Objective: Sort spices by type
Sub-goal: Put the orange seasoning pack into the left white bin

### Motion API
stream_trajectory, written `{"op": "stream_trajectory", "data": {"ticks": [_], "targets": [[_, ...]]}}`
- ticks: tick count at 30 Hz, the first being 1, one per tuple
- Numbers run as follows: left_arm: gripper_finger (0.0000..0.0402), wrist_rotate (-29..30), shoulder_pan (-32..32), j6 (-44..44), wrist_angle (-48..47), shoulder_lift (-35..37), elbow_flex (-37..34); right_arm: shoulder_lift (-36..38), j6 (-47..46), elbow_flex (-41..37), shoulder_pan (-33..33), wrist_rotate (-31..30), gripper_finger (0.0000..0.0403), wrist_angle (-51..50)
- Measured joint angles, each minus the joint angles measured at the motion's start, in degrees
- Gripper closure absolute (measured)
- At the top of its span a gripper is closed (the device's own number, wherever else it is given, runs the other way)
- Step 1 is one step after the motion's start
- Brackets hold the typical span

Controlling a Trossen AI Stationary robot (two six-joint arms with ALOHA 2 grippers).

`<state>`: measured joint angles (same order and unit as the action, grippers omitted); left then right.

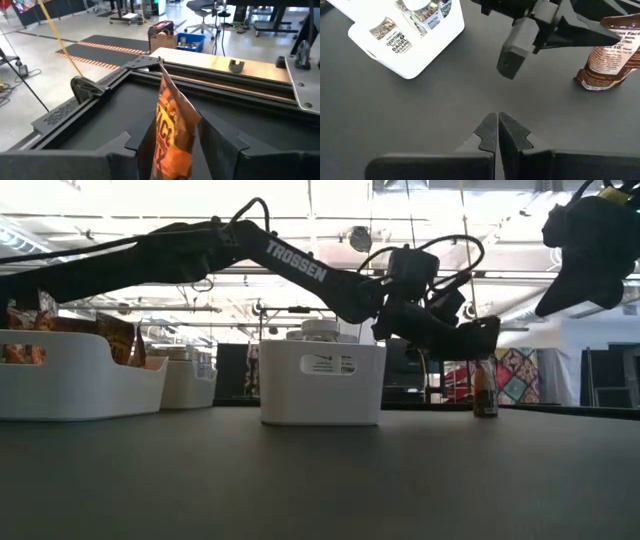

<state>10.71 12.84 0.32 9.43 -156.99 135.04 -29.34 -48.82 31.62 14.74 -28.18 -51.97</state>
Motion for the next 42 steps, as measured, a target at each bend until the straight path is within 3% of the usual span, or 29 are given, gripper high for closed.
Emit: {"op": "stream_trajectory", "data": {"ticks": [10, 18, 25, 30, 37, 42], "targets": [[0.0284, -0.1, 1.13, -3.0, 0.8, 0.0, -0.04, 0.0, 0.22, 0.0, 0.0, 0.0, 0.0403, 0.31], [0.0392, -2.76, 1.4, -3.02, 0.67, 0.0, -0.04, 0.0, 0.46, 0.0, -0.01, 0.0, 0.0403, 0.26], [0.0398, -3.05, 1.45, -2.99, 0.6, 0.2, -0.04, 0.0, 0.46, 0.0, 0.0, 0.14, 0.0403, 0.24], [0.0399, -6.76, 1.45, -1.34, -0.34, 3.67, -0.15, 0.0, 0.46, 0.0, 0.0, 1.5, 0.0403, 0.24], [0.04, -15.06, 2.06, 3.4, -11.66, 13.83, -0.04, 0.0, 1.48, 0.0, -0.02, 1.51, 0.0403, 0.22], [0.0401, -17.88, 3.57, 10.21, -26.23, 22.95, -0.07, -0.02, 2.16, 0.0, 0.0, 1.52, 0.0403, 0.12]]}}
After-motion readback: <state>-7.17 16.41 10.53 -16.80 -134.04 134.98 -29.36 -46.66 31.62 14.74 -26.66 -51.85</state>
